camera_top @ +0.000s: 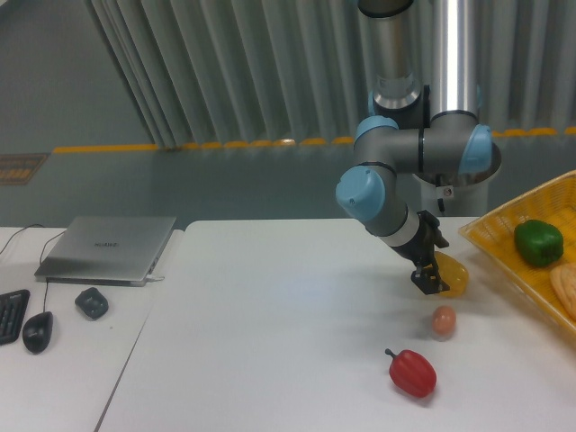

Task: Place the yellow pepper in a basket
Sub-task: 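Lift the yellow pepper slightly and adjust the grip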

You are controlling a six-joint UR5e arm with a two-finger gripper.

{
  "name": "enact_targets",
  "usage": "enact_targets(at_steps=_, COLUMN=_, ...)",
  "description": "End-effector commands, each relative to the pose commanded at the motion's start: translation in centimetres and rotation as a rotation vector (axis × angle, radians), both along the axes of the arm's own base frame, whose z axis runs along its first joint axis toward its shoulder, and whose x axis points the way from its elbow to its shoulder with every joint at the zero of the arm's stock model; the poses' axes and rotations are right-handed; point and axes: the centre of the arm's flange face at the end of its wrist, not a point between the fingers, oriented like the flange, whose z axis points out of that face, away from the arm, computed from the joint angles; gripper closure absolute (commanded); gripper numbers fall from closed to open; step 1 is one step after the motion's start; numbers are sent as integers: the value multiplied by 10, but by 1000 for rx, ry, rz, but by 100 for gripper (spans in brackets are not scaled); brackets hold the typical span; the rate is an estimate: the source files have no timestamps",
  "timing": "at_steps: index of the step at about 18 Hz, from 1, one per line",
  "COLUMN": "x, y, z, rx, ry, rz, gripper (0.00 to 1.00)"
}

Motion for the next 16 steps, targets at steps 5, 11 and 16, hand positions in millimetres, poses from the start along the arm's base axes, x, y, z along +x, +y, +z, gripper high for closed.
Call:
enact_targets(at_steps=5, x=1, y=-1, z=-2, rx=-23, ry=24, rz=-16, gripper=0)
enact_targets(at_steps=11, x=9, y=2, z=-6, rx=-45, ry=41, rz=-41, gripper=0)
enact_targets(at_steps=16, x=11, y=-1, z=-11, rx=-67, ry=59, rz=-48, gripper=0)
